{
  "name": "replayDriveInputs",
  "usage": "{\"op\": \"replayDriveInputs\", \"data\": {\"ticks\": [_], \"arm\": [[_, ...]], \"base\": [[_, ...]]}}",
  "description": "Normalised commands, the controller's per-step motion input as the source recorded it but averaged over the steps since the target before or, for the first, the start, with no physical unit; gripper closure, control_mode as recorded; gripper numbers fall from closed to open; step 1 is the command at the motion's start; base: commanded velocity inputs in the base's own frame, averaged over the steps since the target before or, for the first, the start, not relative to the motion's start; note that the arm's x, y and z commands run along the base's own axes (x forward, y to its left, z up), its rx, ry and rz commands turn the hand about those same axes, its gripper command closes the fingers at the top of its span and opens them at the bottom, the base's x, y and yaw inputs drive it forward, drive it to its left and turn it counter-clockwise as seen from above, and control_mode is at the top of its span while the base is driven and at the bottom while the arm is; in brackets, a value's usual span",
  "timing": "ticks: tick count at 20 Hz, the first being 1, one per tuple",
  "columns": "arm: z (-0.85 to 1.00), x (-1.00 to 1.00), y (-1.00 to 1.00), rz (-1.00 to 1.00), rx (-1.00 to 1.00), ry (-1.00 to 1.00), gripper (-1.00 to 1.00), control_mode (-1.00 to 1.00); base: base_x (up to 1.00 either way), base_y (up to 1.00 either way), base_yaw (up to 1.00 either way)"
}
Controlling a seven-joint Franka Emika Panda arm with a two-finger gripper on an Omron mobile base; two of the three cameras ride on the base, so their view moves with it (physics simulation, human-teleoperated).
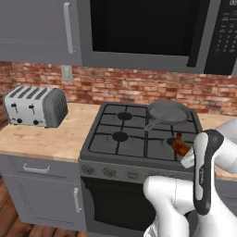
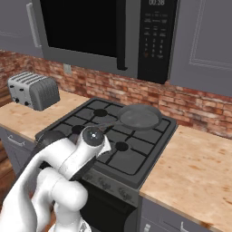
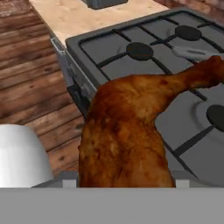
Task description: Take the chicken drumsticks from the pan and place one on each plate on the dining counter.
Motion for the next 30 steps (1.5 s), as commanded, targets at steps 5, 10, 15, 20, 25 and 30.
{"op": "replayDriveInputs", "data": {"ticks": [5,10,15,20,25,30], "arm": [[-0.02,0.0,0.17,0.01,-0.38,0.43,1.0,-1.0],[0.0,-0.01,-0.07,0.0,-0.09,0.01,1.0,-1.0],[-0.04,-0.1,0.0,0.0,-0.01,0.0,1.0,-1.0],[-0.03,-0.14,0.0,0.0,-0.02,-0.02,1.0,1.0],[0.0,0.0,0.0,0.0,0.0,0.0,1.0,1.0],[0.0,0.0,0.0,0.0,0.0,0.0,1.0,1.0]], "base": [[0.0,0.0,0.0],[0.0,0.0,0.0],[0.0,0.0,0.0],[-0.22,0.0,0.02],[-0.66,0.0,0.25],[-0.38,0.0,0.47]]}}
